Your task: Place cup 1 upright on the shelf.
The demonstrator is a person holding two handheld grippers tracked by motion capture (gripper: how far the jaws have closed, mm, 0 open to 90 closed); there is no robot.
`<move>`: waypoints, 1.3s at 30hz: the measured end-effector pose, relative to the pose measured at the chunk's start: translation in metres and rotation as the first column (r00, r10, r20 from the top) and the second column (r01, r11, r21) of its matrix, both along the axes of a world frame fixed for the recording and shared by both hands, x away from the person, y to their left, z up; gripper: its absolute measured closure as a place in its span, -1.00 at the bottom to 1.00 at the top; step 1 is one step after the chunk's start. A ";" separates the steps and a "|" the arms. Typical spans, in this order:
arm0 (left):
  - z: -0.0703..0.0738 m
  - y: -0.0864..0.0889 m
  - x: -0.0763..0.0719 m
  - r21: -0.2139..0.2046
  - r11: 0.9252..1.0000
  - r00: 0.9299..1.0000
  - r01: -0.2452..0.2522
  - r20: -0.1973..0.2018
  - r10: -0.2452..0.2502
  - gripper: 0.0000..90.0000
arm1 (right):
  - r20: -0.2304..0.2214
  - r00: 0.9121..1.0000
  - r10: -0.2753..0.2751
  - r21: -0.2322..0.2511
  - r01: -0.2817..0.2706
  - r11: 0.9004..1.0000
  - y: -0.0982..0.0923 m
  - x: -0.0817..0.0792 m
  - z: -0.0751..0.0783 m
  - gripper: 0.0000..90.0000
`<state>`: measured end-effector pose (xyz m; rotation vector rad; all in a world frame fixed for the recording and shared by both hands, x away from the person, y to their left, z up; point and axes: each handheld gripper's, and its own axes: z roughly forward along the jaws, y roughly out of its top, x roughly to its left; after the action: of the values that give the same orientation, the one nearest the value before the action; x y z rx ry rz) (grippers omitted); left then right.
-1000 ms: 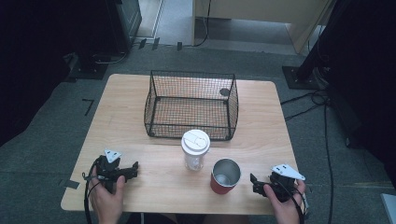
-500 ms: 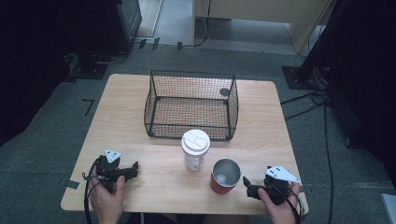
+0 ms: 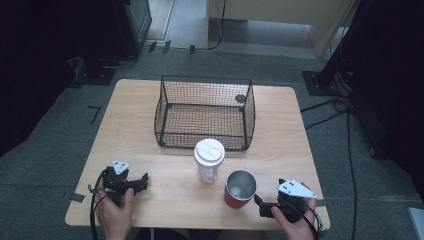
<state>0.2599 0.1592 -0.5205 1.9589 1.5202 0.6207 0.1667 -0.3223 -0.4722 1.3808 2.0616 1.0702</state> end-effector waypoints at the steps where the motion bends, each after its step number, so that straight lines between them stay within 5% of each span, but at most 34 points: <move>1: 0.000 0.000 0.000 0.000 1.000 1.000 0.001 0.000 -0.001 -1.00 | 0.001 1.000 0.014 -0.002 -0.014 1.000 0.000 -0.001 0.001 -1.00; 21: 0.000 0.000 0.000 -0.001 1.000 1.000 -0.001 0.000 0.001 -1.00 | -0.003 0.993 0.122 0.019 -0.122 0.992 0.010 -0.012 0.004 -1.00; 39: 0.000 0.000 0.000 0.000 1.000 1.000 0.000 0.001 0.000 -1.00 | 0.037 0.982 0.185 0.061 -0.187 0.980 0.032 -0.013 0.013 -1.00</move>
<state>0.2599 0.1592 -0.5206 1.9578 1.5198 0.6219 0.1539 -0.2905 -0.4588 1.2100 2.1851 1.2364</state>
